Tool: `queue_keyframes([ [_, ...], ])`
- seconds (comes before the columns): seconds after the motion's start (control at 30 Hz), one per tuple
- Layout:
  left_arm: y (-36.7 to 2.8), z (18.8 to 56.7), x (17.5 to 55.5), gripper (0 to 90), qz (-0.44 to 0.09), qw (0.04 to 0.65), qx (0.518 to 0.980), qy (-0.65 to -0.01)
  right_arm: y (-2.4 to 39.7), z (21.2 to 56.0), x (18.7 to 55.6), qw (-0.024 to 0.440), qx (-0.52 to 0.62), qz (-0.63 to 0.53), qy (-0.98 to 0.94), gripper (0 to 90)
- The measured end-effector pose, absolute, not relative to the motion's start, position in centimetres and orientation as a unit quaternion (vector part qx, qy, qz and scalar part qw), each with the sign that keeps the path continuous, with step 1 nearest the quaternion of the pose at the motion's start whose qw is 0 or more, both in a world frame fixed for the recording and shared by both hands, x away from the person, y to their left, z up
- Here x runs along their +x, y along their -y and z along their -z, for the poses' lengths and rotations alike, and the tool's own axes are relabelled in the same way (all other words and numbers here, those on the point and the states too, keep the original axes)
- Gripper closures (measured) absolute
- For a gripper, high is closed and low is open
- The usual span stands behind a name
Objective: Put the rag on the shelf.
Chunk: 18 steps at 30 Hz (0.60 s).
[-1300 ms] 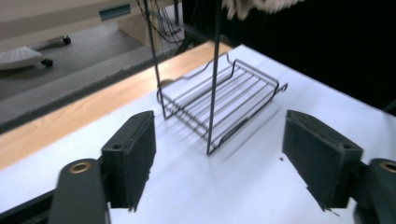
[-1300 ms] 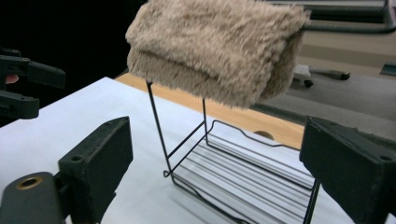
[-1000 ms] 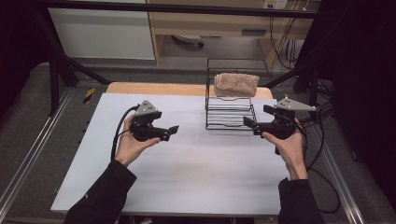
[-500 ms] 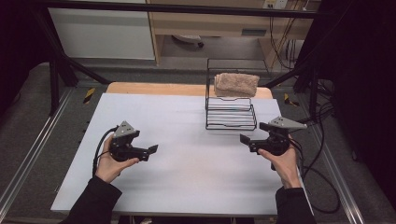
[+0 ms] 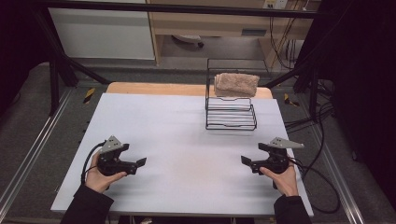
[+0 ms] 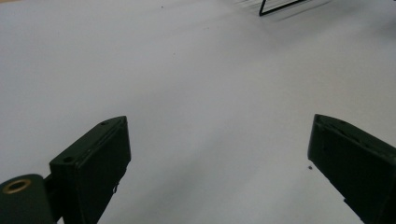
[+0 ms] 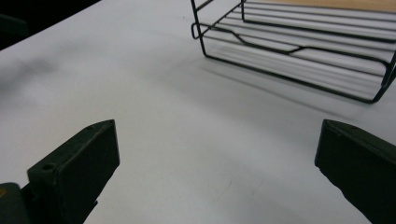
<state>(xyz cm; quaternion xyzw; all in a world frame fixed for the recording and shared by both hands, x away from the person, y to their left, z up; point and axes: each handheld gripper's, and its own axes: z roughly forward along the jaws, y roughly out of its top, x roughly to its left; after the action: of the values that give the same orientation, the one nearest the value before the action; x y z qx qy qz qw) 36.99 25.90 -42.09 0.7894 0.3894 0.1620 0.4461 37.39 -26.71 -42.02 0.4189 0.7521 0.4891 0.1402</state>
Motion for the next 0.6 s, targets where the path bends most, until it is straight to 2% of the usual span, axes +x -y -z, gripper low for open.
queue_keyframes([
  [0.33, -26.7, 43.4, 36.1, 6.0, -0.159, 0.446, 0.791, -0.386, 27.7, 44.5, 36.1, 0.117, 0.414, -0.465, -0.774, 0.6],
  [0.6, -26.9, 44.0, 36.0, 6.1, -0.154, 0.439, 0.796, -0.388, 28.1, 44.9, 35.9, 0.119, 0.418, -0.457, -0.776, 0.6],
])
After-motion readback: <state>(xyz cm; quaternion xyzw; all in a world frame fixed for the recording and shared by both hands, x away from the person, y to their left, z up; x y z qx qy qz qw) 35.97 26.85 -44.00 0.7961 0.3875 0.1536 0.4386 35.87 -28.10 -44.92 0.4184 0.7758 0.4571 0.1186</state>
